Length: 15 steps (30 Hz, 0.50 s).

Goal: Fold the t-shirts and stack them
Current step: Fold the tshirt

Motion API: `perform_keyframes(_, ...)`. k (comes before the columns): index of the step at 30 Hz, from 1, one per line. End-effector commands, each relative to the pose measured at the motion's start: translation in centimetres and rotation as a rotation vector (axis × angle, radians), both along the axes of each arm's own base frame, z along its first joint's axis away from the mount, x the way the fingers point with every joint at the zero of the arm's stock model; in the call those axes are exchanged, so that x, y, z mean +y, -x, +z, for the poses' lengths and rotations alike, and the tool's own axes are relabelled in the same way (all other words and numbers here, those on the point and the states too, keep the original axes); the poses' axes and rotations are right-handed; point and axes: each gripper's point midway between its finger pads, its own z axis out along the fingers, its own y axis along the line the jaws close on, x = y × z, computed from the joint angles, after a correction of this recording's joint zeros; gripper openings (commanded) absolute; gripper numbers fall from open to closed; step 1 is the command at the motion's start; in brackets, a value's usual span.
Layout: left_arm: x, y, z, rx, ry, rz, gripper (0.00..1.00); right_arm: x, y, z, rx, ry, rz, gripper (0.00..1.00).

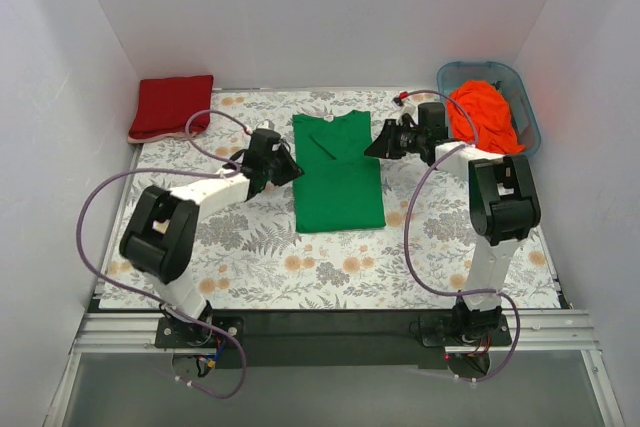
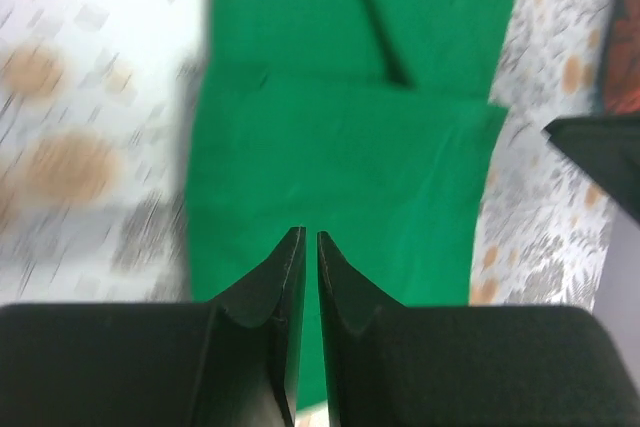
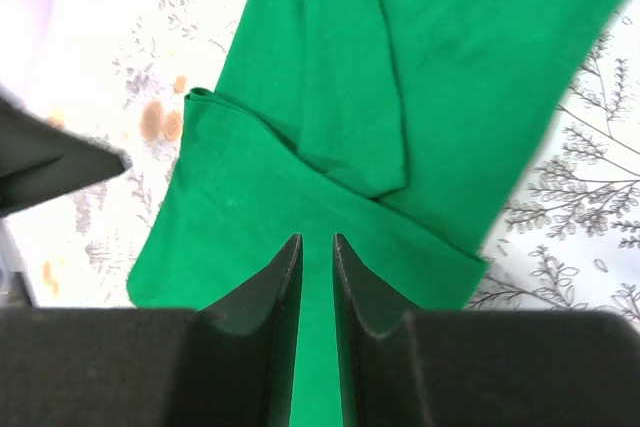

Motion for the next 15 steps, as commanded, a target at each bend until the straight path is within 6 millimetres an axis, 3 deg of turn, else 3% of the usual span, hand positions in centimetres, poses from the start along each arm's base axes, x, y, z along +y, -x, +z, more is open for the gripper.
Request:
perform_keyframes(1, -2.2, -4.3, 0.6, -0.106, 0.073, -0.077, 0.08, 1.0, -0.7, 0.4, 0.038, -0.143, 0.071, 0.24)
perform_keyframes(3, -2.6, -6.3, 0.3, -0.119, 0.078, -0.076, 0.08, 0.6, -1.5, -1.4, 0.076, -0.154, 0.057, 0.24)
perform_keyframes(4, -2.4, -6.9, -1.7, -0.086, 0.065, -0.076, 0.08, 0.6, -2.0, -1.6, 0.076, -0.157, 0.056, 0.24)
perform_keyframes(6, -2.3, -8.1, -2.8, -0.077, 0.056, -0.064, 0.08, 0.1, -2.7, -3.7, 0.114, -0.155, 0.031, 0.24)
perform_keyframes(10, 0.2, -9.5, -5.6, -0.023, 0.062, 0.0, 0.08, -1.7, -3.6, -6.5, 0.154, -0.137, -0.035, 0.24)
perform_keyframes(13, 1.6, -9.2, -6.2, 0.008, 0.081, 0.022, 0.08, -2.9, -3.8, -6.4, 0.149, -0.132, -0.061, 0.24)
perform_keyframes(15, 1.9, -9.2, -4.8, -0.021, 0.08, 0.009, 0.1, -3.0, -3.5, -4.7, 0.116, -0.135, -0.054, 0.23)
